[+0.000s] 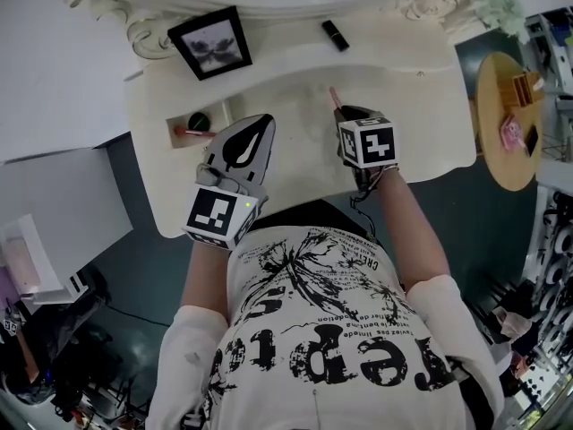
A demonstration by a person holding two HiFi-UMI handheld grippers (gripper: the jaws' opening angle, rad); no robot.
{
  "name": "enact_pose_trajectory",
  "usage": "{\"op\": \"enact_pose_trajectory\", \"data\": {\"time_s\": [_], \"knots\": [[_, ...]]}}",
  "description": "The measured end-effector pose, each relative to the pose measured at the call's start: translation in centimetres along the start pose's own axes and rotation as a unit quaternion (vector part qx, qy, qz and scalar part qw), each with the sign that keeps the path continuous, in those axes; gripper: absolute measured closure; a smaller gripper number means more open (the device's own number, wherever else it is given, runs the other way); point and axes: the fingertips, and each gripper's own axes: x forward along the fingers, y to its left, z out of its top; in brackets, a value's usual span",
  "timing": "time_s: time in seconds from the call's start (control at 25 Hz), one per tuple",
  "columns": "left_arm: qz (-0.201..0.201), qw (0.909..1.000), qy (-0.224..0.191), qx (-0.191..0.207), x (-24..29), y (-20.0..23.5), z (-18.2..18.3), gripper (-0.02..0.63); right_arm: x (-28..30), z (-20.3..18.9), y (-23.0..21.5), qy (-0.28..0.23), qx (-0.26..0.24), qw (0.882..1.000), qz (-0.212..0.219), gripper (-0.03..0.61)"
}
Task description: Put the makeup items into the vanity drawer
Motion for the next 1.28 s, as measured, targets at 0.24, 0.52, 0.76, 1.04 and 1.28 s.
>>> {"op": "enact_pose_trajectory", "data": {"time_s": [0.24, 0.52, 0.76, 1.04, 1.28], "knots": [[0.017, 0.9997, -0.015, 0.007, -3.5, 1.6, 1.6, 0.600, -2.2, 3.3, 6.5, -0.042, -0.045, 0.996, 0.059, 0.517], [0.069, 0.9973, -0.026, 0.004, -9.1, 5.8, 2.4, 0.600, -2.9, 7.1, 15.9, -0.074, -0.133, 0.979, 0.135, 0.517], [0.132, 0.9906, -0.033, -0.011, -13.7, 9.5, 2.0, 0.600, -1.4, 8.4, 22.9, -0.058, -0.207, 0.958, 0.190, 0.517], [0.196, 0.9794, -0.032, -0.036, -17.6, 12.9, 0.4, 0.600, 1.1, 8.1, 29.6, -0.026, -0.294, 0.922, 0.250, 0.517], [0.233, 0.9707, -0.026, -0.053, -19.7, 14.4, -0.8, 0.600, 3.5, 7.5, 32.0, 0.001, -0.334, 0.905, 0.262, 0.517]]}}
